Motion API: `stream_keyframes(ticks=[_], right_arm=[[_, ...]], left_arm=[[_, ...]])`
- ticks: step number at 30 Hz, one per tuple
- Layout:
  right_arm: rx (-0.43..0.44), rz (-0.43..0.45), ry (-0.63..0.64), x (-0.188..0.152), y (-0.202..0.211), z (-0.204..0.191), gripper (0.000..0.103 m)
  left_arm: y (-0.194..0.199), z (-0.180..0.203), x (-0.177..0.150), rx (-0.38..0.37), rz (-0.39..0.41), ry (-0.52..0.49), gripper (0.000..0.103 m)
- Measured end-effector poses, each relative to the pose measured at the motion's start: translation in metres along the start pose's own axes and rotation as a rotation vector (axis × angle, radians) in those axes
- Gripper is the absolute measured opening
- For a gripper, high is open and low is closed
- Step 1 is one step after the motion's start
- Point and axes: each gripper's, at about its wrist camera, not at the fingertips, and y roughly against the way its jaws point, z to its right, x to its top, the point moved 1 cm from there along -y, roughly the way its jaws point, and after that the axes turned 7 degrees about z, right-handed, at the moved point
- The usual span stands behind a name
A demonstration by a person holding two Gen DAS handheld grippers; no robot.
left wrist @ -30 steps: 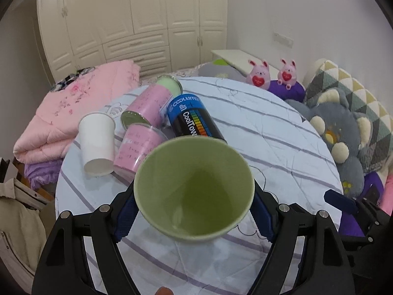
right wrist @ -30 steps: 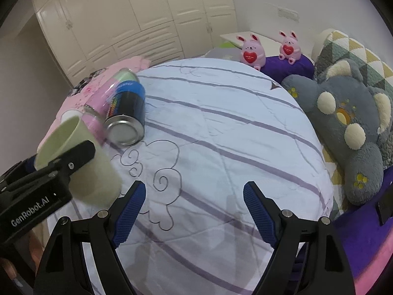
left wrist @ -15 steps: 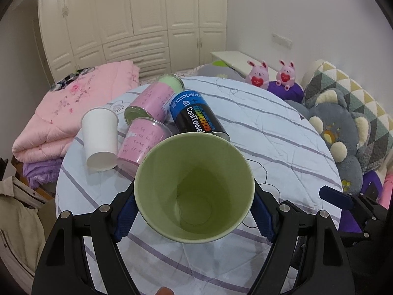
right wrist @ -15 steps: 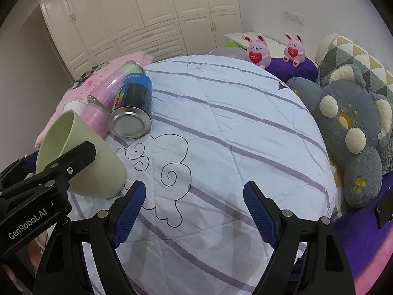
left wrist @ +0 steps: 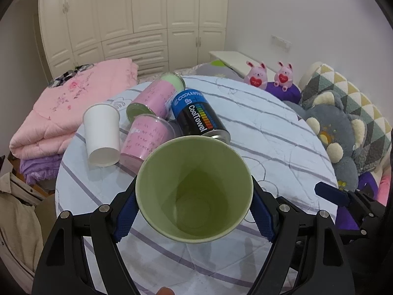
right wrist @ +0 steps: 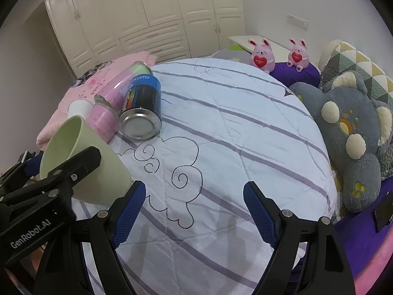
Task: Flip cup upright
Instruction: 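Rotate the green cup rim-up with the left gripper and set it on the table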
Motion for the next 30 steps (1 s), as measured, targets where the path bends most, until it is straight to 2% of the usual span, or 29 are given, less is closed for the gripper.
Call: stream_keyframes(ticks=[1,3,8,16,22,30], right_arm=[[0.001,0.000,0.001,0.000,0.000,-0.001,0.083],[0.003,0.003,0.000,0.000,0.001,-0.002,0.083],[-0.003,0.009,0.007,0.001,0.004,-0.005,0.083],[-0.019,0.041,0.024,0.004,0.023,-0.012,0.083],[-0.030,0.079,0.036,0.002,0.046,-0.021,0.083],[-0.064,0.213,0.033,0.004,0.091,-0.026,0.083]], left_arm=[[0.001,0.000,0.001,0.001,0.001,-0.002,0.083],[0.003,-0.001,0.002,0.003,0.009,-0.005,0.093],[0.009,-0.003,0.004,0.015,0.025,-0.009,0.100],[0.029,-0.007,0.006,0.005,0.048,0.002,0.101],[0.065,-0.012,0.006,-0.001,0.108,-0.001,0.101],[0.122,-0.026,0.007,0.035,0.232,0.006,0.103]])
